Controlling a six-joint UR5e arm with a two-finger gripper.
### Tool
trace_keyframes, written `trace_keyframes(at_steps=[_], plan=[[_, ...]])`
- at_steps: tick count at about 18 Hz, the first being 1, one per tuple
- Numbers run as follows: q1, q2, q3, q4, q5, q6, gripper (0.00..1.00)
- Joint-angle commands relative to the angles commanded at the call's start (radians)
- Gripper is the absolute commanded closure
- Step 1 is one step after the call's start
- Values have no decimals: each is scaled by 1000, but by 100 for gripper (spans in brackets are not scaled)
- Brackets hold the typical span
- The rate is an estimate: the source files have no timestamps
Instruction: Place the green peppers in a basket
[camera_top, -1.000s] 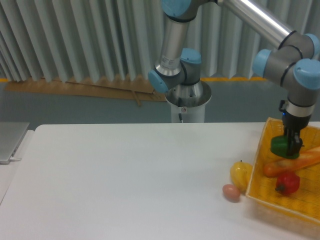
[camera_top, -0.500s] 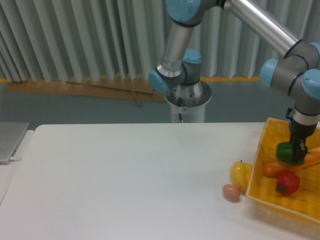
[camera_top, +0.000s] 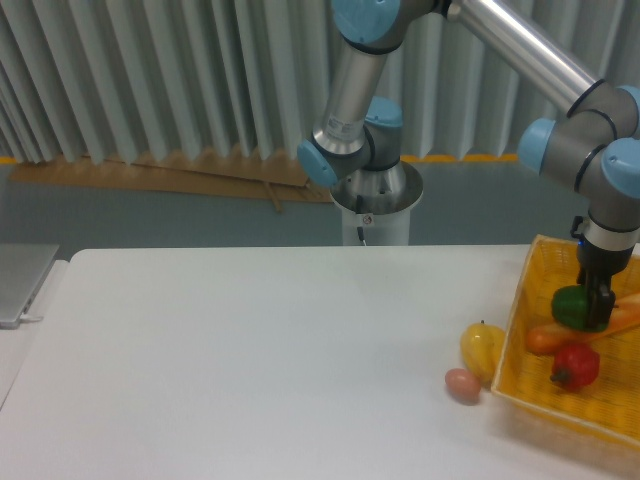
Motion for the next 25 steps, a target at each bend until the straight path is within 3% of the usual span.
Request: trace_keyframes(at_steps=[5,10,19,25], plan=[[-87,38,2,-14,4,-169,0],[-133,95,3,-77,3,-255,0],[-267,39,38,-32,0,-525,0],[-299,28,61,-40,12,-552,0]])
